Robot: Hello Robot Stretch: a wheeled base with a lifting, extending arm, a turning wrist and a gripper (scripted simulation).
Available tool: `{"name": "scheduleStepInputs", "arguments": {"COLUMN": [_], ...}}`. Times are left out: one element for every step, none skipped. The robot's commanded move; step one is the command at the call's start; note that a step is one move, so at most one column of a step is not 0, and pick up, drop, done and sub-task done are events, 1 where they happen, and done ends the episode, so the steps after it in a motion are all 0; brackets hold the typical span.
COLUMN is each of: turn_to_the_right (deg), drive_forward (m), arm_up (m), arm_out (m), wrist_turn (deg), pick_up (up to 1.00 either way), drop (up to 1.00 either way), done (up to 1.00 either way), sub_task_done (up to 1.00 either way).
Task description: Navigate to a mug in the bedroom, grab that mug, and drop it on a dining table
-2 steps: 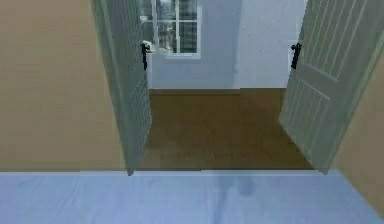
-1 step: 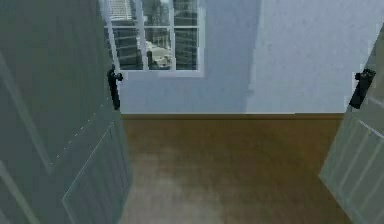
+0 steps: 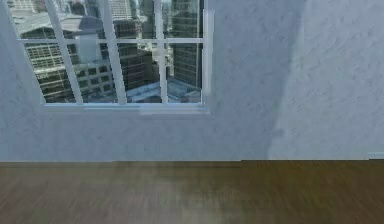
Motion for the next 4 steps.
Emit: {"name": "scheduleStepInputs", "arguments": {"turn_to_the_right": [0.0,-27.0,-3.0,45.0], "drive_forward": [0.55,0.0,0.0,0.0], "arm_up": [0.0,0.0,0.0,0.0], "arm_out": [0.0,0.0,0.0,0.0], "wrist_turn": [0.0,0.0,0.0,0.0], "pick_up": [0.0,0.0,0.0,0.0], "drop": [0.0,0.0,0.0,0.0], "done": [0.0,0.0,0.0,0.0], "sub_task_done": [0.0,0.0,0.0,0.0]}}
